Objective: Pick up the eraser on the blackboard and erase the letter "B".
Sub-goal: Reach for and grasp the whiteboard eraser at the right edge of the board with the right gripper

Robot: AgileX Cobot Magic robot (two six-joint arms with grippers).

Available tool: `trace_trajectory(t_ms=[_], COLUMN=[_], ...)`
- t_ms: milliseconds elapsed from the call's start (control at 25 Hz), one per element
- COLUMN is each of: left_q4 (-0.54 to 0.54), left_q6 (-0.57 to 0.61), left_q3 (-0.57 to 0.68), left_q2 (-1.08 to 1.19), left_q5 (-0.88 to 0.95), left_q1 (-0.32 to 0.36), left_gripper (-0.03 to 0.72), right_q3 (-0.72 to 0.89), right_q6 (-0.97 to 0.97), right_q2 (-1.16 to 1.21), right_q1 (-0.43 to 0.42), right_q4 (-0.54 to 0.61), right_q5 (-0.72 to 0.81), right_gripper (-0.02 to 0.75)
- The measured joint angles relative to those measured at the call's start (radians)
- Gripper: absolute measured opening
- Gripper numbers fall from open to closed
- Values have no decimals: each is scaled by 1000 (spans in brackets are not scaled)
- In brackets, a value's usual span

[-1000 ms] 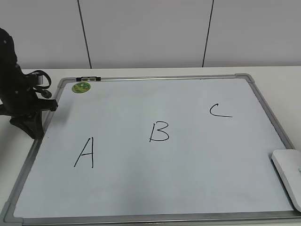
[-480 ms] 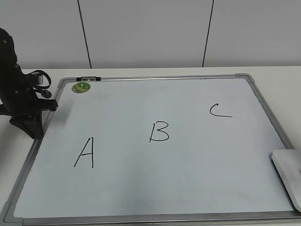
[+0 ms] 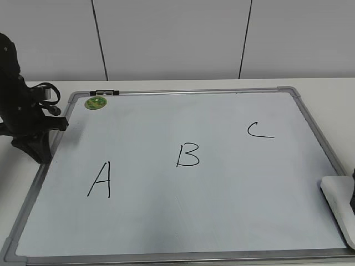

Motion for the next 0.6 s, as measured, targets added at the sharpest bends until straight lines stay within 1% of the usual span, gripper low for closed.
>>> trace_trajectory(t_ms=[280,600], left_q4=[0,0], left_q6=[0,0], left_q3=[0,0], left_q2=[0,0], left_q5=[0,0], left_q1=[0,0], left_gripper=[43,47], right_q3=[-87,-101], right_q6=[-4,-8], right_q2=[138,245], right_q1=[0,0], right_q4=[17,22], right_q5=[-18,-89], right_gripper=[670,669])
